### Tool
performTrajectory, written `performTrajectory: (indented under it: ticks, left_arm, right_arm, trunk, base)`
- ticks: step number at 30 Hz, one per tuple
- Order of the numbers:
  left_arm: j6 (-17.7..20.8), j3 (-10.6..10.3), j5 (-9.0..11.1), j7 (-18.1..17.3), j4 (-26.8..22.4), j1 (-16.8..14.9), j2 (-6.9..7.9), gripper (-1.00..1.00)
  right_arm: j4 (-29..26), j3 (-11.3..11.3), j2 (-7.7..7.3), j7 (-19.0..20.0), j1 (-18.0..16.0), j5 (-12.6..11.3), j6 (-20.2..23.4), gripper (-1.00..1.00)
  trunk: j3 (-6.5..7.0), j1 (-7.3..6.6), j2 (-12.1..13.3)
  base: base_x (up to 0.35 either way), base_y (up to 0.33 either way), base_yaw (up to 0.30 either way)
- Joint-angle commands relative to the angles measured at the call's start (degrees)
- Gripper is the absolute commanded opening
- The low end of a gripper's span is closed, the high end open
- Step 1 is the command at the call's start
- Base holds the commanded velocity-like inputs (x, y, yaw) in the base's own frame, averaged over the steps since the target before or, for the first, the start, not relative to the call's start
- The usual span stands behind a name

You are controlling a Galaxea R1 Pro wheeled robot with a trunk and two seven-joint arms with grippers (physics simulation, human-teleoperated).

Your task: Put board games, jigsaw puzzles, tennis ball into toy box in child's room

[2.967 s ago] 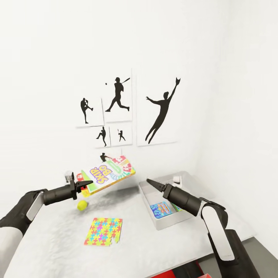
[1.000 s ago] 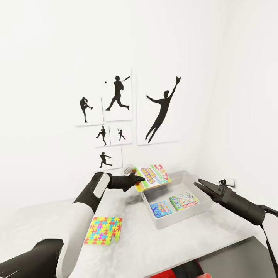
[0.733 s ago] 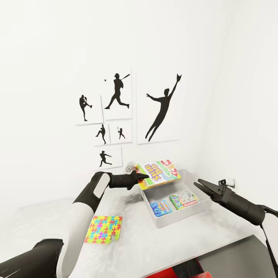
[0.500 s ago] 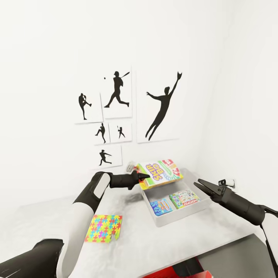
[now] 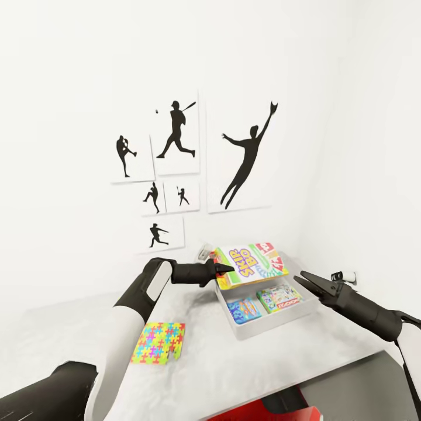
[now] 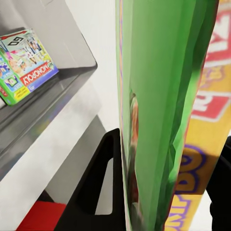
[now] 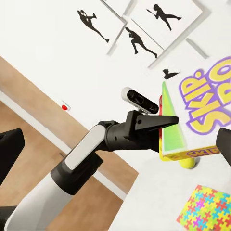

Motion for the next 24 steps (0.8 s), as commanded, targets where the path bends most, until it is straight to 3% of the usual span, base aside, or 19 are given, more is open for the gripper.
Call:
performTrajectory:
  ticks: [1, 9, 16, 24]
  left_arm:
    - [0.18, -0.05, -0.15, -0.30, -0.01, -0.06, -0.01, -1.00]
    - [-0.30, -0.27, -0.19, -0.18, -0.03, -0.07, -0.01, -1.00]
    - [-0.68, -2.34, -0.23, -0.14, -0.19, -0.06, -0.01, -1.00]
    - [-2.16, -2.91, -0.17, -0.14, -1.16, -0.07, -0.01, -1.00]
  right_arm:
    - [0.00, -0.05, 0.00, 0.51, -0.06, 0.19, 0.20, 1.00]
    - [0.00, -0.05, -0.01, 1.67, -0.06, 0.20, 0.20, 1.00]
    - [0.00, -0.05, -0.02, 1.76, -0.06, 0.20, 0.20, 1.00]
    - [0.00, -0.05, -0.09, 1.76, -0.06, 0.20, 0.20, 1.00]
  trunk:
    - [-0.23, 0.04, -0.14]
    - [-0.98, 0.04, -0.14]
    - [-1.64, 0.04, -0.14]
    - [-2.39, 0.04, -0.14]
  base:
    - [0.000, 0.000, 0.000]
    - [0.000, 0.000, 0.000]
    - [0.000, 0.000, 0.000]
    - [0.000, 0.000, 0.000]
